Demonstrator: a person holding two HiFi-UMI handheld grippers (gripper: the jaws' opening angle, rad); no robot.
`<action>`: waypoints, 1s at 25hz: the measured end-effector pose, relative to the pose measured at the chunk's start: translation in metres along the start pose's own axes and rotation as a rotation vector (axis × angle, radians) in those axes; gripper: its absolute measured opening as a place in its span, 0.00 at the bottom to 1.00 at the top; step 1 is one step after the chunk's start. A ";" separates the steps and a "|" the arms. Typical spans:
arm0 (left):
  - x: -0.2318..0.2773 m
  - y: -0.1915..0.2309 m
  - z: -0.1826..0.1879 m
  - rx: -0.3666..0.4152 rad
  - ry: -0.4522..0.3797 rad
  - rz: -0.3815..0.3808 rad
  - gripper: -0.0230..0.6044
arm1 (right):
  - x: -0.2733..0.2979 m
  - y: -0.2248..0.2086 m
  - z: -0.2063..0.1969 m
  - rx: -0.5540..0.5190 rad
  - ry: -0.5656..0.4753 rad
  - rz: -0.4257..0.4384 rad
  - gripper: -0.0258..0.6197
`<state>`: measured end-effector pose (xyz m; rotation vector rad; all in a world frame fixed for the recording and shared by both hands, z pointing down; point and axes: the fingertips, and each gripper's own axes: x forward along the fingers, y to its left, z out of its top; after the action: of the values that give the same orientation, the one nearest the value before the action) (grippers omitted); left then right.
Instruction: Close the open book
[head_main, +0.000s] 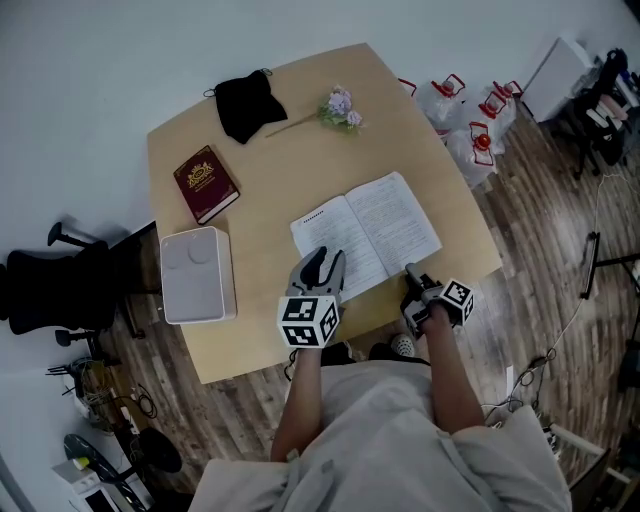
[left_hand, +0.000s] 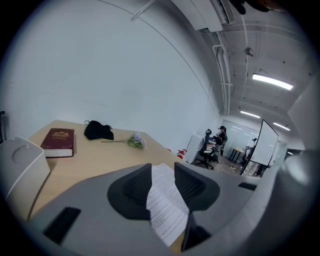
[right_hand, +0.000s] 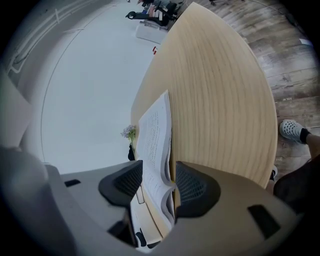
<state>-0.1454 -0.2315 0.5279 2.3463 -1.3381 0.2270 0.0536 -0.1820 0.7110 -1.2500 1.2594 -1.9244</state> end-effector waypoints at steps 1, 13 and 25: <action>0.000 0.004 0.000 0.002 0.005 -0.008 0.28 | 0.003 -0.001 -0.001 -0.008 -0.004 -0.011 0.37; -0.012 0.045 0.003 -0.067 0.009 0.065 0.28 | 0.018 0.002 0.007 0.002 -0.023 -0.041 0.35; -0.023 0.028 -0.012 -0.069 0.023 0.185 0.28 | 0.025 0.005 0.022 -0.004 0.109 -0.026 0.30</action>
<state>-0.1804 -0.2212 0.5384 2.1583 -1.5285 0.2576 0.0622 -0.2132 0.7202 -1.1831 1.3067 -2.0336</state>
